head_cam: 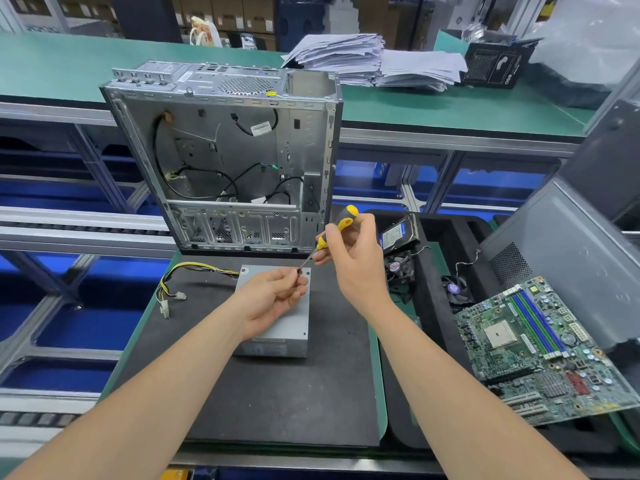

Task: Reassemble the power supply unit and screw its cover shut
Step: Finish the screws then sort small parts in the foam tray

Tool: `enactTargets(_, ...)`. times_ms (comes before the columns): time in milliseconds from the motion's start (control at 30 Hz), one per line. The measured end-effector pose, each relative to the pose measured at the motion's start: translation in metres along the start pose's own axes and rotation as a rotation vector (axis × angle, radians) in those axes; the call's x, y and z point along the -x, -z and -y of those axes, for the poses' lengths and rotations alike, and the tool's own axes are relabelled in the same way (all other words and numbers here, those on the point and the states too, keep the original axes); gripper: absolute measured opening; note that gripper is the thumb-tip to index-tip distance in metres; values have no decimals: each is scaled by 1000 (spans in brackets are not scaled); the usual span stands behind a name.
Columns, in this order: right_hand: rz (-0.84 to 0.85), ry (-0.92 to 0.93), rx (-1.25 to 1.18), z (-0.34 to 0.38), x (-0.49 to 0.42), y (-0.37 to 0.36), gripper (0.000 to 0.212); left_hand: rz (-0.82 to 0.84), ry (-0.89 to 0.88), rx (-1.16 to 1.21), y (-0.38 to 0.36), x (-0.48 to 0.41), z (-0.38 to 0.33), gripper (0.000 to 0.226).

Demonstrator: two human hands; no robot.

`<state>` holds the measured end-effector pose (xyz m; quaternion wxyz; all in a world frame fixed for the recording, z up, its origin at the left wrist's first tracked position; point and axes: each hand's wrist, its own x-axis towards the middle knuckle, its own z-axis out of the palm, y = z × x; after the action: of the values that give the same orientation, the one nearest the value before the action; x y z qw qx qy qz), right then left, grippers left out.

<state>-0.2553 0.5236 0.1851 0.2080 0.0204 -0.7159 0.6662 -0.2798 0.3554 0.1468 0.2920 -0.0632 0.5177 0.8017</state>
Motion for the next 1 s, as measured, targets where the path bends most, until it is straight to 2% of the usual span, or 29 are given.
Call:
enactTargets(167, 100, -7, 68, 3, -5, 7, 14, 48, -215, -649, 16, 4, -1, 9)
enactTargets(233, 186, 13, 120, 2, -4, 9, 22, 63, -296, -906, 22, 5, -3, 7)
enactTargets(300, 271, 38, 169, 2, -2, 10, 32, 84, -358, -1066, 26, 6, -1, 13)
enactTargets(533, 451, 42, 306, -3, 10, 10, 32, 207, -480, -1245, 31, 5, 17, 18)
enactTargets(667, 457, 49, 336, -4, 16, 12, 31, 183, -540, -1306, 34, 4, 24, 24)
enactTargets(1000, 456, 49, 358, -5, 27, 16, 32, 192, -596, -1335, 39, 1, 27, 14)
